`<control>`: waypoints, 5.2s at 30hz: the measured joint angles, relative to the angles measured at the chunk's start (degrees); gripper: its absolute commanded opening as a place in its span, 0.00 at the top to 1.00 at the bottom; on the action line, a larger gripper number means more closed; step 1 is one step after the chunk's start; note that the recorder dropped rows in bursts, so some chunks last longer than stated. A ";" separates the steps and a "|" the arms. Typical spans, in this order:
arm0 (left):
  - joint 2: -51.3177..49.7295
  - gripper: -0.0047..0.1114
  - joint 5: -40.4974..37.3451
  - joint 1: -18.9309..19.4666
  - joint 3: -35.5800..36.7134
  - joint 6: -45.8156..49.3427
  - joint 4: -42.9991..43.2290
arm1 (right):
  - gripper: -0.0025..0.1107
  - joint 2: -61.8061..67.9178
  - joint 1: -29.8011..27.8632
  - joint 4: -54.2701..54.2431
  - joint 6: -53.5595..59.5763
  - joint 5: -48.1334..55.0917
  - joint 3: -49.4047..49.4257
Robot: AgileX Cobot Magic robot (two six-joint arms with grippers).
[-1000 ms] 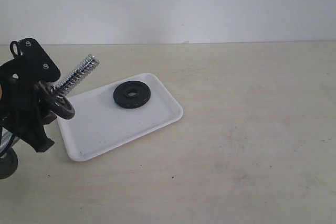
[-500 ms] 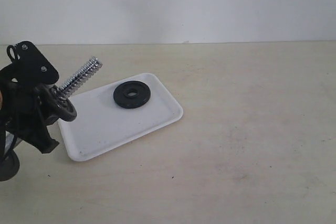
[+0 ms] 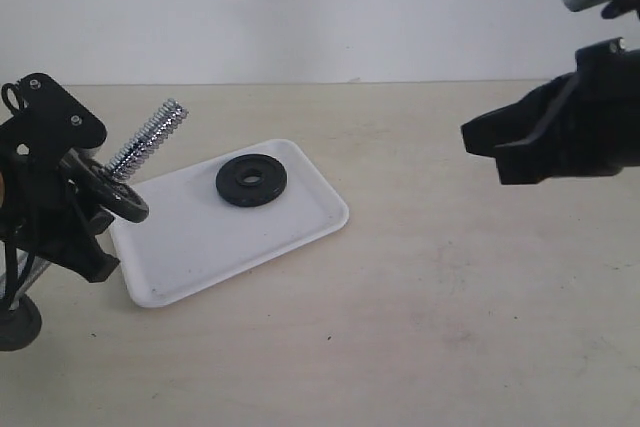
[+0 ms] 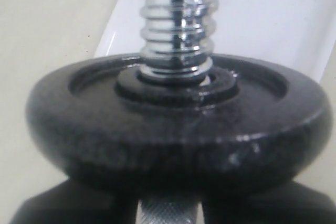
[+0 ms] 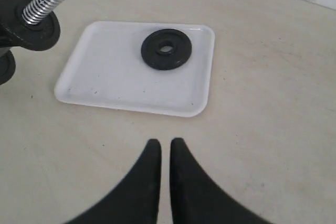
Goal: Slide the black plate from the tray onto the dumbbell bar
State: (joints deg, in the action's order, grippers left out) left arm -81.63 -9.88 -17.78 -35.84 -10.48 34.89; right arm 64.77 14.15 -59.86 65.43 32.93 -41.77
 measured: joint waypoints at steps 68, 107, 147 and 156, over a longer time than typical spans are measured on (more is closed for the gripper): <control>0.00 0.92 0.84 0.00 0.09 -5.43 0.12 | 0.06 70.24 19.63 43.80 -44.89 11.48 -72.79; 0.00 0.92 0.84 0.00 0.09 -5.43 0.12 | 0.06 77.88 22.55 48.98 -51.19 8.29 -80.81; 0.00 0.92 0.84 0.00 0.09 -5.43 0.12 | 0.06 80.99 24.86 53.55 -52.72 7.73 -81.38; 0.00 0.92 0.84 0.00 0.09 -5.43 0.12 | 0.12 80.99 24.86 53.78 -52.96 8.31 -81.40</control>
State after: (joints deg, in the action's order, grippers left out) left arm -81.63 -9.04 -17.78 -35.75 -15.91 35.01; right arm 145.77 39.01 -6.08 12.47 41.23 -123.17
